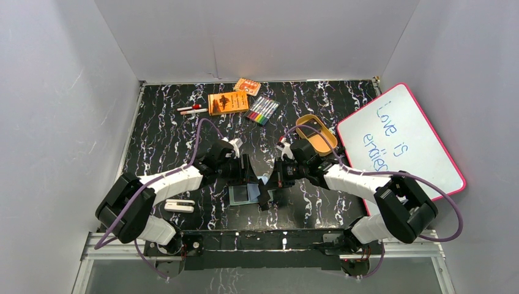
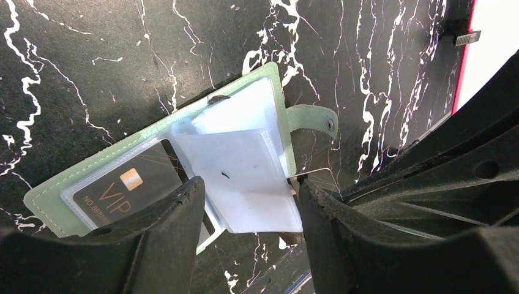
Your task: Put the credit cards into the card holder
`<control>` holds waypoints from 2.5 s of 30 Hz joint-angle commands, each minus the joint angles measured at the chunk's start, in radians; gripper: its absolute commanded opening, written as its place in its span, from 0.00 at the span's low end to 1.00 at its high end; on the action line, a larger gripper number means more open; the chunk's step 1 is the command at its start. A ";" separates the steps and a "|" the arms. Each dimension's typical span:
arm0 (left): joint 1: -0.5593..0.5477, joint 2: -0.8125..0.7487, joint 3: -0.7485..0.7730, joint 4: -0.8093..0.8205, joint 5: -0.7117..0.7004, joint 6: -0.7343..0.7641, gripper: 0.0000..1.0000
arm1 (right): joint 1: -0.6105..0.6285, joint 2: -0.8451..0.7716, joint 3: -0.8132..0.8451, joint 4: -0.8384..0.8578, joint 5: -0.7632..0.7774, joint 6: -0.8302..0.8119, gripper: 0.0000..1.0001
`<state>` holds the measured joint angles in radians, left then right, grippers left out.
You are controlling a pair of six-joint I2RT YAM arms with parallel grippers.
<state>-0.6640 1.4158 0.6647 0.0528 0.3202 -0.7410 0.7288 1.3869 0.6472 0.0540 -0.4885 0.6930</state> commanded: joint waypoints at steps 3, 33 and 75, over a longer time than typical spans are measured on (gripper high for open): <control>-0.003 -0.003 0.004 0.007 0.025 0.011 0.49 | 0.007 0.009 0.047 0.068 -0.038 0.002 0.00; -0.002 -0.094 -0.014 -0.048 -0.091 0.013 0.00 | 0.034 -0.128 0.019 -0.098 0.033 -0.109 0.00; -0.003 -0.213 0.006 -0.261 -0.261 0.032 0.00 | 0.110 0.003 0.119 -0.115 0.154 -0.067 0.00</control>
<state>-0.6640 1.2709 0.6460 -0.1791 0.0738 -0.7071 0.8352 1.3903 0.7372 -0.0879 -0.3393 0.6193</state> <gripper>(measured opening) 0.007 0.011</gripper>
